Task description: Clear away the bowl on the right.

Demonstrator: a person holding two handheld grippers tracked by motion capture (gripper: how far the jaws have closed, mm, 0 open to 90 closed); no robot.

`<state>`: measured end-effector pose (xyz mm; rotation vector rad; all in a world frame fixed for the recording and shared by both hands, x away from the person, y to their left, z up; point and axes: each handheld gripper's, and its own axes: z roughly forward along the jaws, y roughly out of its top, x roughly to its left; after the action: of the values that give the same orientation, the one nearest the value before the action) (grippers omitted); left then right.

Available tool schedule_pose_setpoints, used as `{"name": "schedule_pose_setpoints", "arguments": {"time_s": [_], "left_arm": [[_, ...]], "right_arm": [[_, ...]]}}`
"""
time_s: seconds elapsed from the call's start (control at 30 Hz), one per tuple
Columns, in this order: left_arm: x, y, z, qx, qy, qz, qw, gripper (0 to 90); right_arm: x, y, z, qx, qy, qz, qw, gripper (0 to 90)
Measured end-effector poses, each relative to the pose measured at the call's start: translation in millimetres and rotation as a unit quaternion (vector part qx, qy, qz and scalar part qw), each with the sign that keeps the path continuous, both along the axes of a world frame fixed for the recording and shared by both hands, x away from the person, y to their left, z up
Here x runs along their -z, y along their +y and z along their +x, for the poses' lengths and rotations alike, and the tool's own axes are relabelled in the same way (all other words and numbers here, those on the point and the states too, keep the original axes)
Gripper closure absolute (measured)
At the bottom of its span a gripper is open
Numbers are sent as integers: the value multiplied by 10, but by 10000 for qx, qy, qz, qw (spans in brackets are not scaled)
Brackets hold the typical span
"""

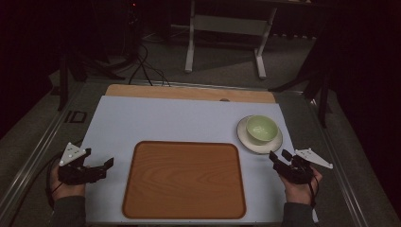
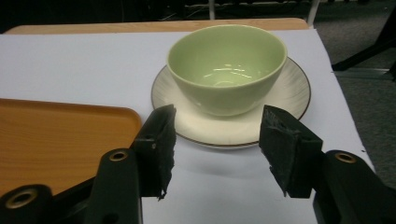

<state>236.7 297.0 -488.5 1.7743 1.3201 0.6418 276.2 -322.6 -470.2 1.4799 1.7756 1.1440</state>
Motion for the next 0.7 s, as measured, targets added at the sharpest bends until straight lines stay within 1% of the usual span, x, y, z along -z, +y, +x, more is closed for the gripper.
{"name": "schedule_pose_setpoints", "arguments": {"time_s": [0.1, 0.13, 0.17, 0.2, 0.27, 0.33, 0.47, 0.6, 0.7], "left_arm": [[-12, 1, -22, -36, -23, -90, 10000, 111], [-24, 5, -26, -117, -67, -213, 9997, 120], [-24, 5, -26, -117, -67, -213, 9997, 138], [-34, 9, -29, -138, -96, -272, 9995, 154], [-44, 23, -39, -166, -163, -431, 9988, 151], [-42, 48, -43, -166, -163, -563, 9981, 152], [-32, 52, -29, -73, -85, -578, 9983, 152], [-44, 35, -26, -45, -123, -470, 9988, 152], [-39, 36, -12, -45, -96, -380, 9992, 152]], "right_arm": [[17, 3, 10, 35, 43, -39, 10000, 453], [15, 15, 9, 57, 1, -93, 9999, 461], [15, 15, 9, 57, 1, -93, 9999, 461], [6, 25, 6, 74, -64, -131, 9999, 470], [3, 31, 3, 93, -79, -162, 9998, 470], [1, 30, -3, 113, -87, -144, 9998, 470], [4, 21, -3, 96, -107, -105, 9998, 475], [9, 30, 10, 78, -105, -104, 9999, 475], [11, 45, 20, 60, -100, -151, 9998, 471]]}}
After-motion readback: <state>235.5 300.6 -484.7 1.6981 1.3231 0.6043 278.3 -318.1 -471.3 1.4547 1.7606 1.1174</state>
